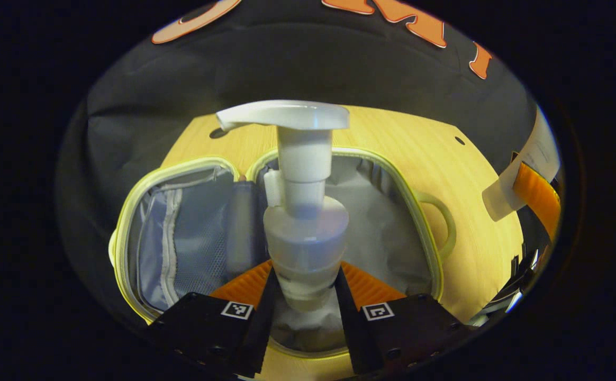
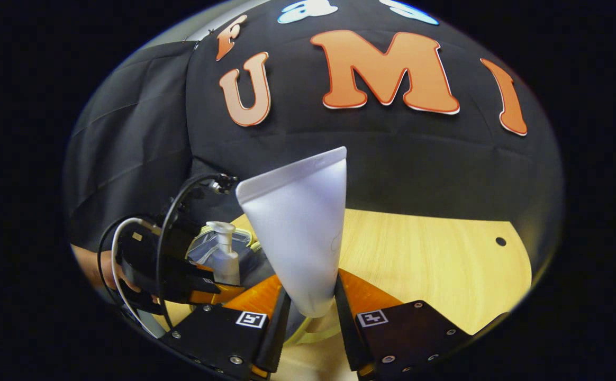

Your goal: First open the suitcase, pack the skin care products into it, and then close the suitcase.

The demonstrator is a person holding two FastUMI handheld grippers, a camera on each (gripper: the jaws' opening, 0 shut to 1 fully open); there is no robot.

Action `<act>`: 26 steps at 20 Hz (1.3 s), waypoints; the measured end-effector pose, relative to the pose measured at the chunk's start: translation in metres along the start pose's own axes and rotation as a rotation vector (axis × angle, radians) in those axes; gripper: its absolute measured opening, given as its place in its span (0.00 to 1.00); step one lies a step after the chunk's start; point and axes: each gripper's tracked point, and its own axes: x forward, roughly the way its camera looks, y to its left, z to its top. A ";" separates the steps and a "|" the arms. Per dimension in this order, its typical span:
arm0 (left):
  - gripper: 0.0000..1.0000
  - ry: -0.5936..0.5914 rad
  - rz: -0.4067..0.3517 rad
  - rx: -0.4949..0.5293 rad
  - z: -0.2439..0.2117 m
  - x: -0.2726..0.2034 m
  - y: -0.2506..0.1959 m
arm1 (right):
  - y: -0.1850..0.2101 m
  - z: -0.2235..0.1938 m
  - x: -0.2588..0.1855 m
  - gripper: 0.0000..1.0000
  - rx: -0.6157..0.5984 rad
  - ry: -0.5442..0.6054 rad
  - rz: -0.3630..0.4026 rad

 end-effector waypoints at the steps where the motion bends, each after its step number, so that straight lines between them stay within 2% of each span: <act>1: 0.60 0.033 -0.010 -0.007 -0.004 0.006 0.001 | 0.003 -0.003 0.004 0.48 0.001 0.016 -0.001; 5: 0.60 0.121 -0.026 -0.011 -0.014 0.023 -0.001 | 0.011 -0.019 0.014 0.48 0.026 0.073 -0.012; 9: 0.59 0.149 -0.024 -0.055 -0.017 0.043 -0.007 | 0.013 -0.033 0.022 0.48 0.047 0.129 -0.032; 12: 0.61 0.119 -0.036 -0.084 -0.014 0.042 -0.008 | 0.011 -0.040 0.029 0.48 0.053 0.163 -0.039; 15: 0.63 0.041 -0.059 -0.078 -0.001 0.023 -0.005 | 0.013 -0.049 0.034 0.48 0.065 0.200 -0.033; 16: 0.65 0.008 -0.062 -0.079 0.004 0.014 -0.001 | 0.014 -0.050 0.037 0.43 0.069 0.211 -0.030; 17: 0.67 -0.029 -0.056 -0.079 0.009 0.002 0.002 | 0.014 -0.055 0.041 0.48 0.075 0.227 -0.025; 18: 0.72 -0.058 -0.043 -0.079 0.014 -0.008 0.009 | 0.016 -0.059 0.044 0.48 0.082 0.241 -0.017; 22: 0.77 -0.180 0.063 -0.103 0.035 -0.045 0.056 | 0.029 -0.078 0.047 0.48 0.117 0.314 0.021; 26: 0.77 -0.253 0.157 -0.192 0.042 -0.090 0.123 | 0.043 -0.104 0.057 0.48 0.118 0.405 0.037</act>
